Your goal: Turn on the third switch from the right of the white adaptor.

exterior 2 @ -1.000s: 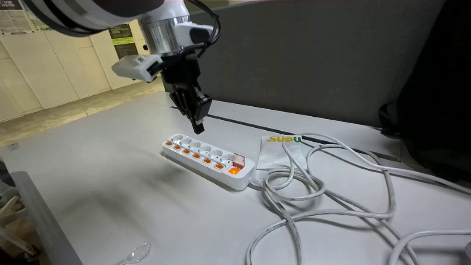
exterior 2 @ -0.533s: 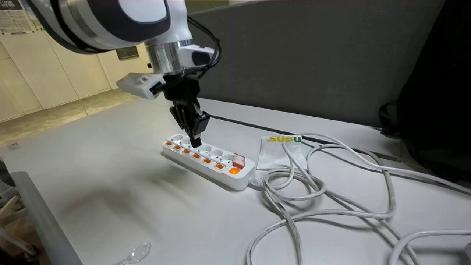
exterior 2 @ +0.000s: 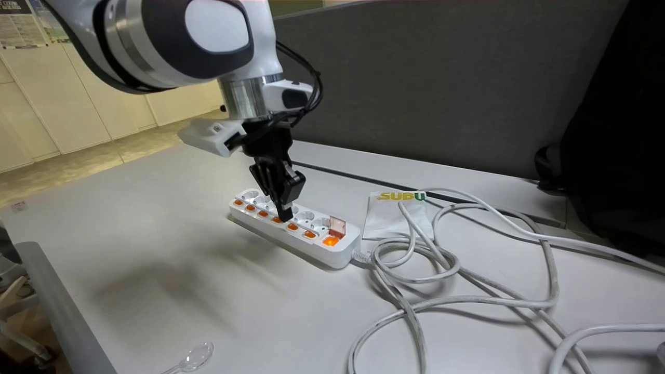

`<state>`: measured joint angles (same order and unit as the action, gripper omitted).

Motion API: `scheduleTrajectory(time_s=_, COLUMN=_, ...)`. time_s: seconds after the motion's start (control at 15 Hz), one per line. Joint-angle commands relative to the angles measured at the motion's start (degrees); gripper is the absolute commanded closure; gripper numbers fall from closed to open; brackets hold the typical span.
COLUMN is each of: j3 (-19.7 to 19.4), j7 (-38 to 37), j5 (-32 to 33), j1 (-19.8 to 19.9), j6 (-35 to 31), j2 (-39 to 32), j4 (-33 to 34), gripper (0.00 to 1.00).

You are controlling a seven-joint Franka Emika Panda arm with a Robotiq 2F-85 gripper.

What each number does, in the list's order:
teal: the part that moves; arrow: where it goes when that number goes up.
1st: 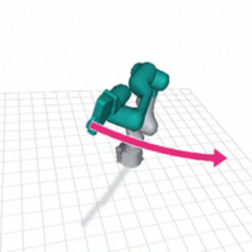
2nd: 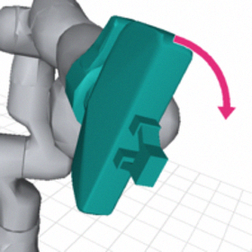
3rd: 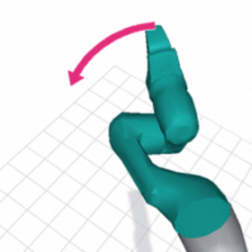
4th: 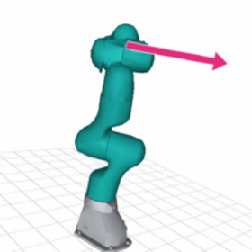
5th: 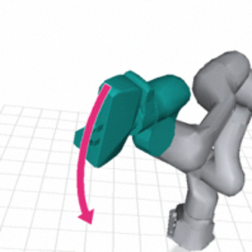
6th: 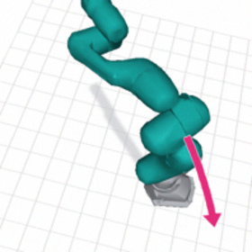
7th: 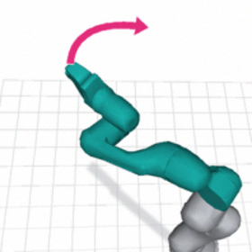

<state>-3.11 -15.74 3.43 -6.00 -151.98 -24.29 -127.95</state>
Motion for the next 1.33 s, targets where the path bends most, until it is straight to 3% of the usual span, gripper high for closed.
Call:
scheduleTrajectory(time_s=0.0, j3=-1.4, j7=-2.3, j5=0.5, j1=-1.3, j6=0.5, j2=-1.9, j4=2.2, gripper=1.0)
scheduleTrajectory(time_s=1.27, j3=-0.7, j7=-1.7, j5=-2.1, j1=-2.0, j6=-0.9, j2=-6.0, j4=4.9, gripper=1.0)
